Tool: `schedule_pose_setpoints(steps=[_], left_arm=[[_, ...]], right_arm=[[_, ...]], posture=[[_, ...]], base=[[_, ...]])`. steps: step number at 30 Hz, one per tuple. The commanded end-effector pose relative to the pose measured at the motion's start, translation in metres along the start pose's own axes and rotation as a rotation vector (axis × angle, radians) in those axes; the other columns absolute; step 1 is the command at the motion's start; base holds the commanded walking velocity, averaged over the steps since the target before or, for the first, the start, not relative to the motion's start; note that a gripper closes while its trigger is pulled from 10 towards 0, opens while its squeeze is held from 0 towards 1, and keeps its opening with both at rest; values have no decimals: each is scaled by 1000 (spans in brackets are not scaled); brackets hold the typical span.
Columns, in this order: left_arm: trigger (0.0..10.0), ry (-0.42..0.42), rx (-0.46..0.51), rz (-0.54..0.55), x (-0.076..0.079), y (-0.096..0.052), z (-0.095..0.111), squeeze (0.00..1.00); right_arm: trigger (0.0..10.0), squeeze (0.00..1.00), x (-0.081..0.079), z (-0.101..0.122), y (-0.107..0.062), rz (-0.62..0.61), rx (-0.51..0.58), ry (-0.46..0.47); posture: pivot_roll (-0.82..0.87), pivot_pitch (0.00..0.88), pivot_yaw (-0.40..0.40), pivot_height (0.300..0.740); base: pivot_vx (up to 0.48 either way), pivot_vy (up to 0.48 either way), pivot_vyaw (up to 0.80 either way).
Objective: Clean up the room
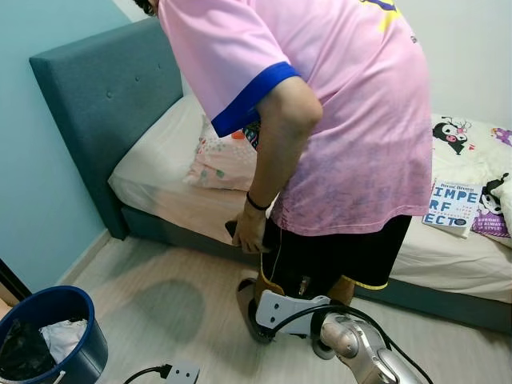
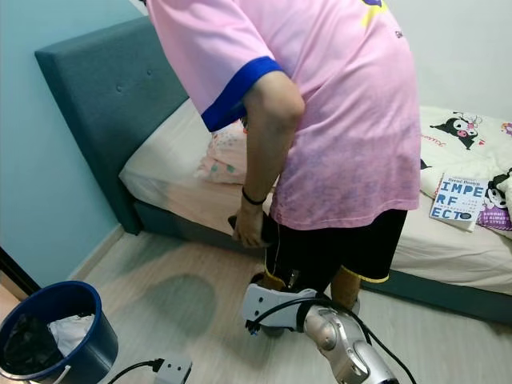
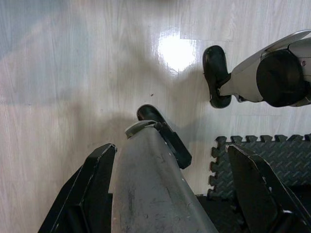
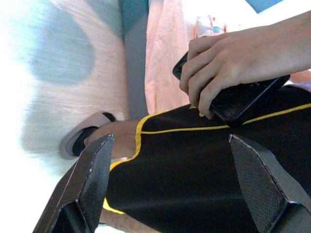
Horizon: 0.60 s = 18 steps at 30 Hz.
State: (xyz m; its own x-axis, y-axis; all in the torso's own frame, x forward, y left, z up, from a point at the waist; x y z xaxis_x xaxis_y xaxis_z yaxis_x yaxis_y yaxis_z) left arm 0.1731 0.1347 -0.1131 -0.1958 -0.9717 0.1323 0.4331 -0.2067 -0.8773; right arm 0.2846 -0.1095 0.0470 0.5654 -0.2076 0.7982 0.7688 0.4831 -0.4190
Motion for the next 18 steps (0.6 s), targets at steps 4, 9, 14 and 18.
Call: schedule_pose_setpoints(steps=[4, 9, 14, 18], left_arm=[[10000, 17, -24, -4, 1, 0, -6, 0], [10000, 17, -25, -8, 2, 0, -7, 0], [10000, 18, -28, -9, 2, 0, -7, 0], [10000, 18, -29, -10, 2, 0, -7, 0]], right_arm=[[10000, 43, -6, -2, -2, 10, 1, 6], [10000, 47, -6, -2, -3, 9, 2, 8], [10000, 47, -7, -1, -3, 8, 3, 8], [10000, 47, -6, -2, -4, 7, 4, 10]], posture=[[-210, 9, -2, 740], [-211, 10, -1, 740], [-213, 11, 0, 740], [-214, 13, -2, 740]], base=[[0, 0, 0], [0, 0, 0], [0, 0, 0], [0, 0, 0]])
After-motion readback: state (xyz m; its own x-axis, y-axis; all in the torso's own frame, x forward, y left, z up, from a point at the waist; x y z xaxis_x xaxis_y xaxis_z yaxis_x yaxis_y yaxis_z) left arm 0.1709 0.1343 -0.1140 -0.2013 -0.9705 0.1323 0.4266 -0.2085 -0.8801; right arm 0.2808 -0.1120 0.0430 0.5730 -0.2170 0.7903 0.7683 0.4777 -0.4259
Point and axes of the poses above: a point about 5 cm out from each wrist's last joint towards the gripper, its own y axis pointing out of the wrist towards the gripper, its own z axis along the axis of the wrist's last joint, x = y × z, the point moved 2 cm from there along y, pointing out of the wrist towards the gripper, and after that the axes turned 6 degrees about -y, right-handed, at the moved point
